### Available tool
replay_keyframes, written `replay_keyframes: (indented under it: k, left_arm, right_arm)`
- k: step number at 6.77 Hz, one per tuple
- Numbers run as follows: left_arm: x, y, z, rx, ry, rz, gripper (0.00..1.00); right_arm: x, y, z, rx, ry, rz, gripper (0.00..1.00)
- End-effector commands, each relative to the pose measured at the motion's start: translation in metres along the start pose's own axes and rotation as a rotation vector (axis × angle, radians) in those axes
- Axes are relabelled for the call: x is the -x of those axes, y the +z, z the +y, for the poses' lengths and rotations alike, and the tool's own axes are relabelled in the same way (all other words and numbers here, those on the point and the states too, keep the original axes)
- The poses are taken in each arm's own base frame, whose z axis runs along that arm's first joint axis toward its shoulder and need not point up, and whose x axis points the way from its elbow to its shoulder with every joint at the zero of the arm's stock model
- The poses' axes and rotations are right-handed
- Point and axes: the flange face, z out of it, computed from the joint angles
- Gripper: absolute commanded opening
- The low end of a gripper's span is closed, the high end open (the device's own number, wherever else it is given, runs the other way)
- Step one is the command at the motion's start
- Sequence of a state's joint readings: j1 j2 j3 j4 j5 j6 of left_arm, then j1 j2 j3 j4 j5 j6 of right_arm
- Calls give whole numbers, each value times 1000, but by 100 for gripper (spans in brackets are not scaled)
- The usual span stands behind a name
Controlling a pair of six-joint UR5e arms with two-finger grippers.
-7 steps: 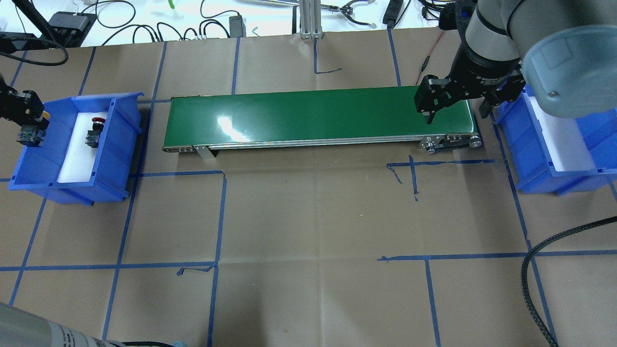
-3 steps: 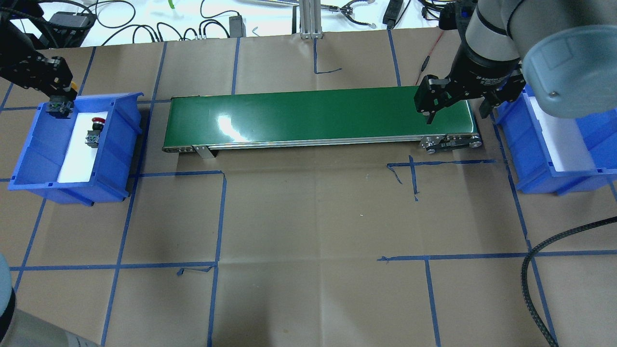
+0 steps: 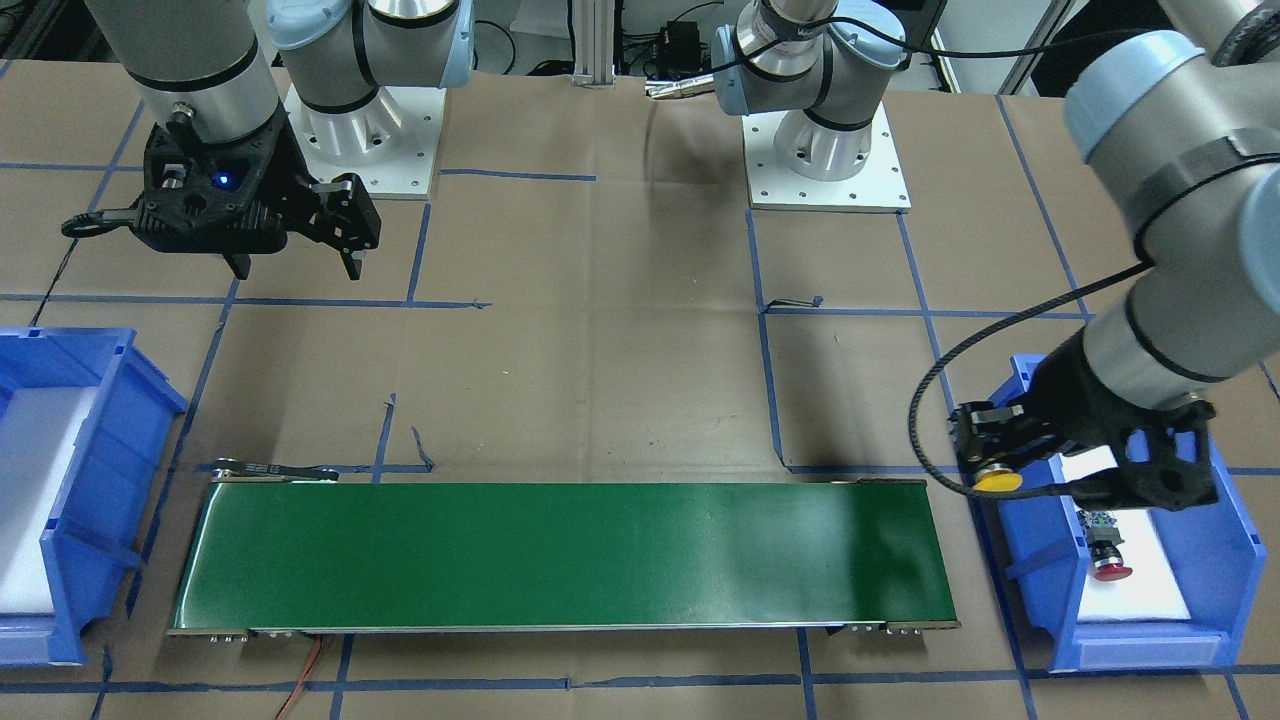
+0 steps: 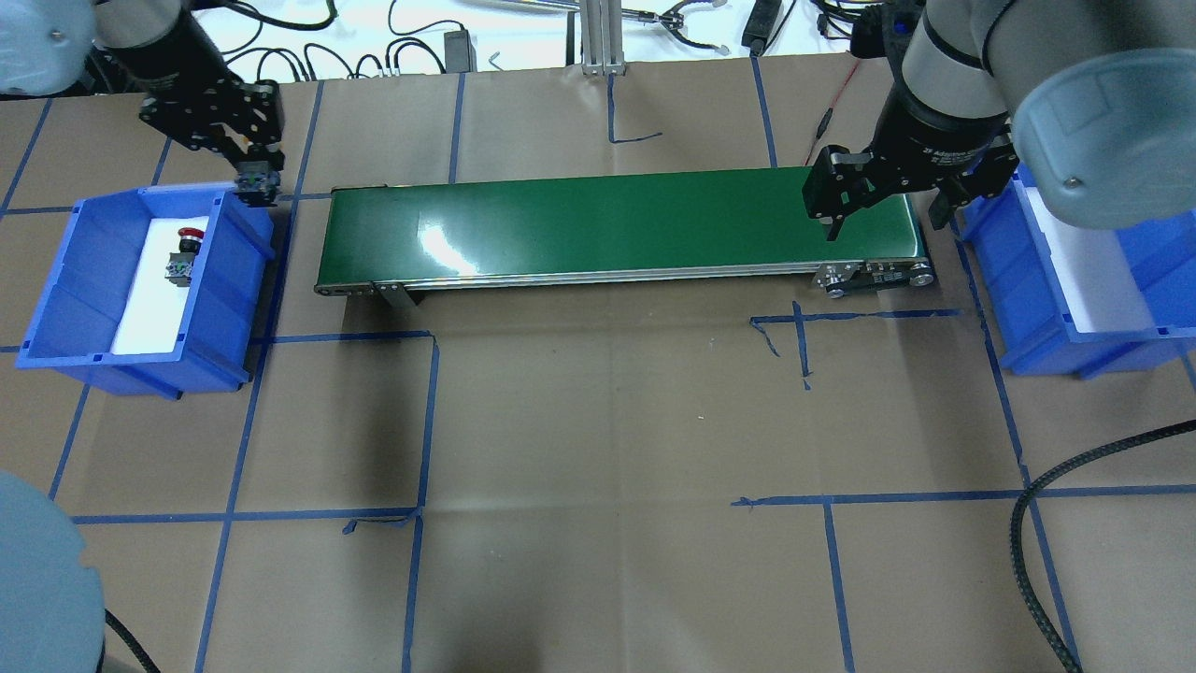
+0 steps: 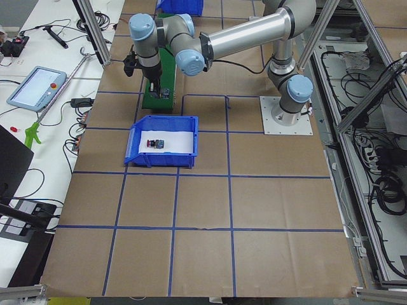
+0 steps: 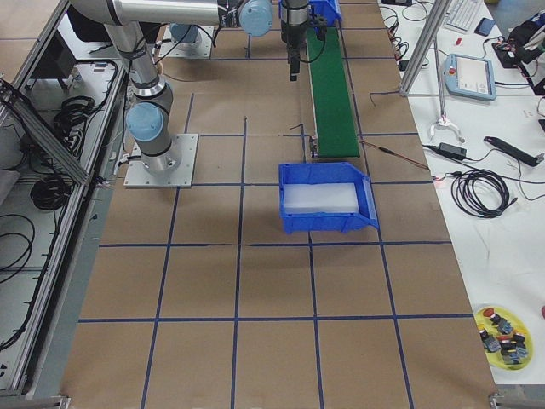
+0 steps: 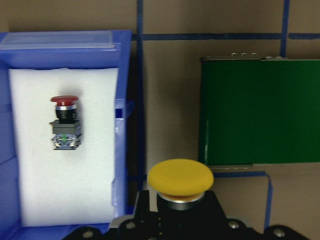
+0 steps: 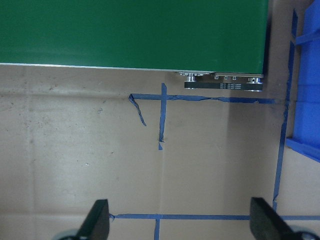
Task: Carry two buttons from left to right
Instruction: 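Carry the yellow button to the conveyor and lower it onto the belt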
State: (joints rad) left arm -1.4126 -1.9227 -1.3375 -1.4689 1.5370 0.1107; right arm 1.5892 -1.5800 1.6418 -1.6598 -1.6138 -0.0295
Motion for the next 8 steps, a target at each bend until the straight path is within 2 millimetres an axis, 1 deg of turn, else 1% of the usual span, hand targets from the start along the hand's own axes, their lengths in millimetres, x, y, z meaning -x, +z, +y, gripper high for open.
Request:
replay_keyframes:
  k: [1,2,3,4,5,6,7,8]
  left_arm:
    - [-57,47,-12,11,-22,-1,0]
    - [-74,78,-24,4,-37,-2,0]
    - [-91,100,-28,-3,-9,-5,0]
    - [-90,121,-26,-10,2,-6,0]
    - [-89,139,-26,-44,6,-5,0]
    - [-83,156,-25,-67,2,-6,0]
    - [-82,159,-23,-66,0,-9,0]
    - [-82,160,-24,-64,0,-9,0]
  right_arm:
    - [0,2,0,4,-1,0,100]
    - [0,7,-1,13,0,0,100]
    - [1,14,-5,16,0,-4,100]
    - [1,32,-12,50,0,-4,100]
    - [2,36,-18,58,1,-6,100]
    - [8,44,-19,70,3,-67,100]
    - [9,51,-20,86,4,-76,100]
    - [9,53,-19,91,3,-76,100]
